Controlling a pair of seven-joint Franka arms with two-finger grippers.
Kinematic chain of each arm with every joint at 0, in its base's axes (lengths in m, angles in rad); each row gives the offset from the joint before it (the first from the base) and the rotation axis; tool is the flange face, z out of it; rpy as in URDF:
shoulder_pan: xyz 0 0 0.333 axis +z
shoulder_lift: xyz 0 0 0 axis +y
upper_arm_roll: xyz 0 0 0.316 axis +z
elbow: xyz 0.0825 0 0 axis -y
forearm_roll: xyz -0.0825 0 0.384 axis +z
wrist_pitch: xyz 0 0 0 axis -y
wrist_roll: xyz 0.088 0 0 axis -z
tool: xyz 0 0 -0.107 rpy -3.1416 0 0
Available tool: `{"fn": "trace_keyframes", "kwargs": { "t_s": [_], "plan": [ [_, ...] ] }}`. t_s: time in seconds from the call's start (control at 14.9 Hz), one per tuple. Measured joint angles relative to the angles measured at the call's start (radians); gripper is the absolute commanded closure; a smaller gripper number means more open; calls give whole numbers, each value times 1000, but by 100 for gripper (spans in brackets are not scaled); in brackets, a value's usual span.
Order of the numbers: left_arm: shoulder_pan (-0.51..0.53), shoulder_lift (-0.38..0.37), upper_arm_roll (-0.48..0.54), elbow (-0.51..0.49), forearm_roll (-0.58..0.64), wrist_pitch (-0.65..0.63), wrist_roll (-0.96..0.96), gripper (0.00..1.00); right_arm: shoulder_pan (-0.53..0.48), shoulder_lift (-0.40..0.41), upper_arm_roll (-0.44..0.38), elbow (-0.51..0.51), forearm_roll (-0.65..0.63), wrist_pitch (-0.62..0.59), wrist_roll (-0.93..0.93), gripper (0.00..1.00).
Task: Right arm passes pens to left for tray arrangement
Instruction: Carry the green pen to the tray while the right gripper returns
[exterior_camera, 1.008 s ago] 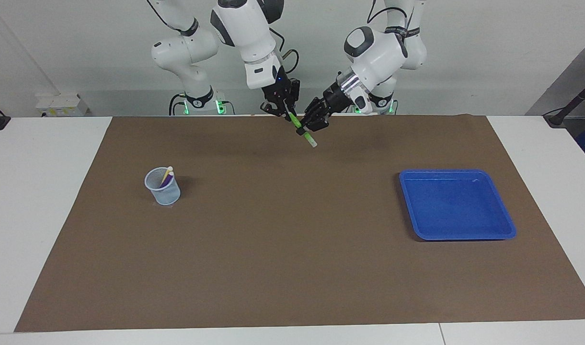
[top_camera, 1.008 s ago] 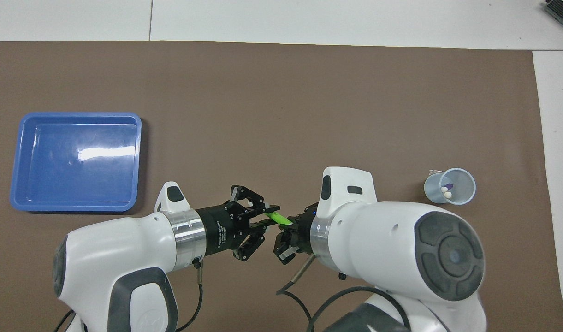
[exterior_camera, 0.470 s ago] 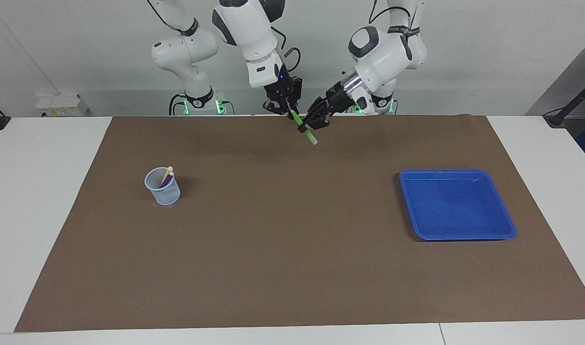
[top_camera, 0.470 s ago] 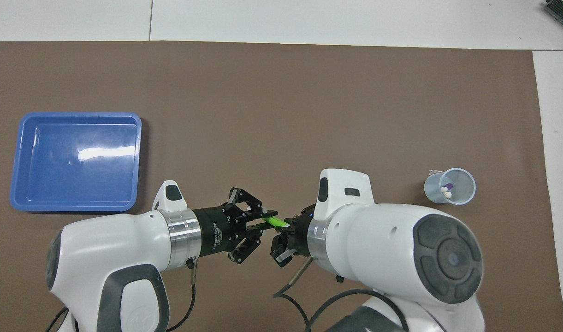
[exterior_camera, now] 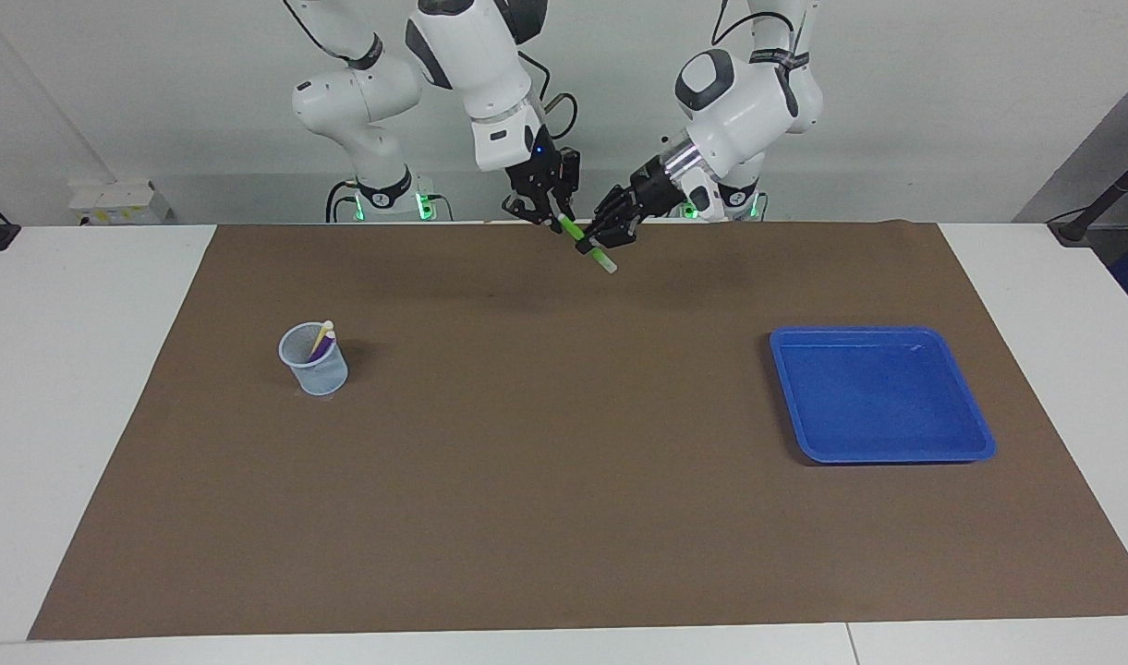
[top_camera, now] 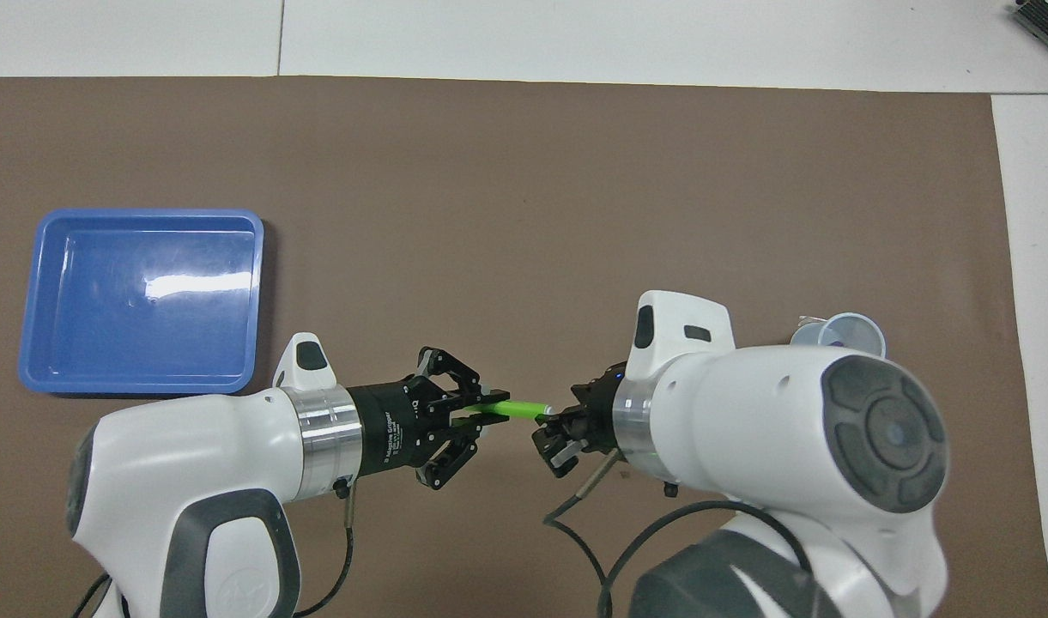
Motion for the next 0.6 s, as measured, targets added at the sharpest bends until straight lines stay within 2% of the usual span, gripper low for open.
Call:
{"fn": "trace_keyframes", "kwargs": {
  "t_s": [0.2, 0.34, 0.47, 0.6],
  "plan": [
    [49, -6, 1, 9, 49, -72, 24, 100, -145, -11, -10, 11, -14, -129, -9, 0],
    [64, -7, 2, 15, 70, -92, 55, 100, -247, -13, -14, 12, -61, -158, -62, 0],
    [69, -7, 4, 19, 159, -134, 99, 100, -321, -13, -17, 10, -123, -163, -150, 0],
    [116, -7, 5, 40, 271, -240, 191, 100, -351, -13, -17, 2, -197, -163, -183, 0]
  ]
}}
